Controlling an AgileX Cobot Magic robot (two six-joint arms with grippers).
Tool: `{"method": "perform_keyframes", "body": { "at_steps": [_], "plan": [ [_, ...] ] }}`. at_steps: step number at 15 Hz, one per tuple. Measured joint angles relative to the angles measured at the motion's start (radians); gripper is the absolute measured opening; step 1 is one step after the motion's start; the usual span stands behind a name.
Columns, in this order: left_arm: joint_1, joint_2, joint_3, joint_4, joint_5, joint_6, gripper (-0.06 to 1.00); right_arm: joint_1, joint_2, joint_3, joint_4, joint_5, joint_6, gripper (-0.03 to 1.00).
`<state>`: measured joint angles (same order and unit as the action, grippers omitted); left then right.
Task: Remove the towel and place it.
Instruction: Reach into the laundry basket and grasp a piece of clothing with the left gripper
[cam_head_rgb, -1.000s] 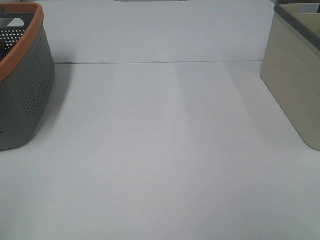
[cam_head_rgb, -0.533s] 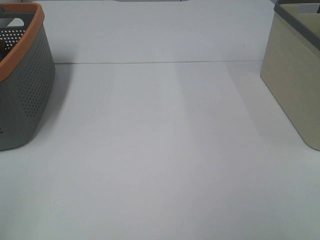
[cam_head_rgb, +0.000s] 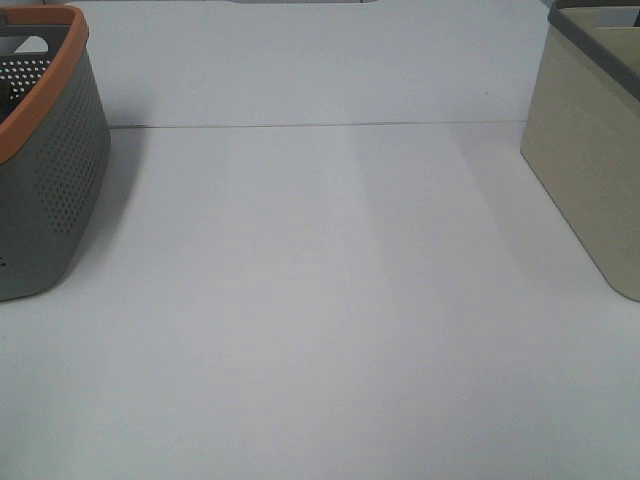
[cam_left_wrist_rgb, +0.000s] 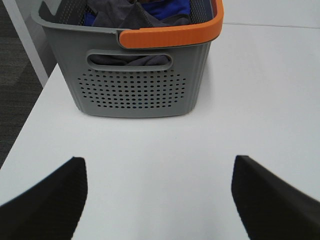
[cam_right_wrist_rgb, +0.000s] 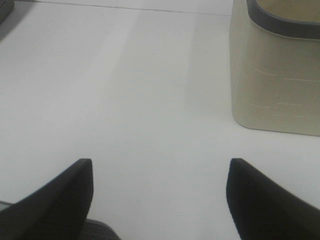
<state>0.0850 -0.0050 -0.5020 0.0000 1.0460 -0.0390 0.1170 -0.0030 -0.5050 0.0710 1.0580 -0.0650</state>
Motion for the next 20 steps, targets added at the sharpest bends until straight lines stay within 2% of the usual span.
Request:
{"method": "perform_keyframes", "body": {
  "at_steps": [5, 8, 11, 15, 20],
  "plan": [
    [0.000, 0.000, 0.000, 0.000, -0.003, 0.000, 0.75, 0.000, 0.000, 0.000, 0.000, 0.000, 0.000, 0.74],
    [0.000, 0.011, -0.035, 0.000, -0.094, 0.001, 0.75, 0.000, 0.000, 0.000, 0.000, 0.000, 0.000, 0.74],
    [0.000, 0.110, -0.054, 0.009, -0.185, 0.001, 0.75, 0.000, 0.000, 0.000, 0.000, 0.000, 0.000, 0.74],
    [0.000, 0.361, -0.145, 0.061, -0.342, -0.036, 0.75, 0.000, 0.000, 0.000, 0.000, 0.000, 0.009, 0.74],
    [0.000, 0.705, -0.327, 0.088, -0.411, -0.136, 0.75, 0.000, 0.000, 0.003, 0.000, 0.000, 0.010, 0.74]
  ]
}}
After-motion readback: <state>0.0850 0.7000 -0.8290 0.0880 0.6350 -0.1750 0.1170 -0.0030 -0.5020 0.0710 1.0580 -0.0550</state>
